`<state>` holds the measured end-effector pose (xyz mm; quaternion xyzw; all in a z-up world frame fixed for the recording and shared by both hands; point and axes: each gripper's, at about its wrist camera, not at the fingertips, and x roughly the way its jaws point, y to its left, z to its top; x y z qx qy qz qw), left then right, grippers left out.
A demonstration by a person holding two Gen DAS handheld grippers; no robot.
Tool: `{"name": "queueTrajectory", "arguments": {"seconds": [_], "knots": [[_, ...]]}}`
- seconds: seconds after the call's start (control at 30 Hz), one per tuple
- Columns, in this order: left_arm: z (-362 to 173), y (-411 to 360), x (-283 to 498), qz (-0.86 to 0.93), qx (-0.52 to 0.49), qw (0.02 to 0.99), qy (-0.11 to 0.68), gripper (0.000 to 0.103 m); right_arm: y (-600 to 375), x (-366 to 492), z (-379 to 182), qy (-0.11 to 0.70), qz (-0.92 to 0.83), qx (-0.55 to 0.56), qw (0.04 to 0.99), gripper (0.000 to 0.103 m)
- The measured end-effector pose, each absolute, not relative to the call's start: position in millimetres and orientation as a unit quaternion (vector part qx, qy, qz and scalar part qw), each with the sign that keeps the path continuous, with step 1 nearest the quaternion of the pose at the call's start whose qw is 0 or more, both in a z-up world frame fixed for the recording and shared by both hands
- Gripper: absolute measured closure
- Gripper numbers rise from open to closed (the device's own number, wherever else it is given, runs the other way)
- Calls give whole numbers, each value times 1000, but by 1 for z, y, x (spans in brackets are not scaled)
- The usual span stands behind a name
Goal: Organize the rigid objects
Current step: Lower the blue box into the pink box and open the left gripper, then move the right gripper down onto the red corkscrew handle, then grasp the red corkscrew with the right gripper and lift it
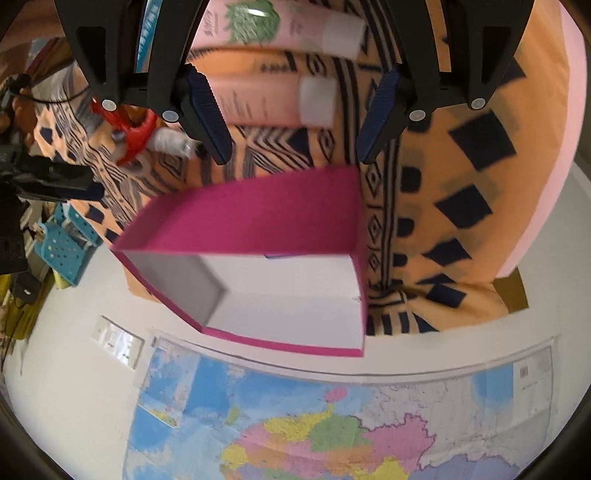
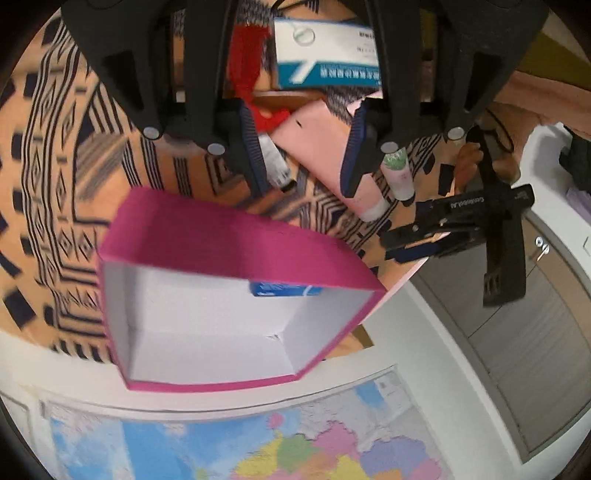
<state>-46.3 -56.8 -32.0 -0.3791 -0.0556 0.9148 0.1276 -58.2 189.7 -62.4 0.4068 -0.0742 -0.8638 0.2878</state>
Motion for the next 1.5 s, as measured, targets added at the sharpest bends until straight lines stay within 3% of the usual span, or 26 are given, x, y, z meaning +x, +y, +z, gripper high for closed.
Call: {"name": "queueTrajectory", "arguments": {"seconds": [0.33, 1.13, 1.17, 1.23, 1.5], "knots": [[-33, -13, -16, 903, -378, 205, -23, 31, 216, -31, -88, -47, -868, 440, 224, 59], [-48, 36, -7, 877, -403, 263, 6, 31, 174, -49, -127, 39, -847, 477, 231, 68], [-49, 36, -8, 876, -403, 264, 5, 31, 173, -50, -128, 42, -847, 477, 233, 68], [-49, 37, -9, 876, -404, 265, 4, 31, 173, -52, -130, 47, -847, 478, 227, 81], [-47, 47, -12, 864, -404, 301, -4, 31, 199, -40, -113, -19, -862, 448, 236, 90]]}}
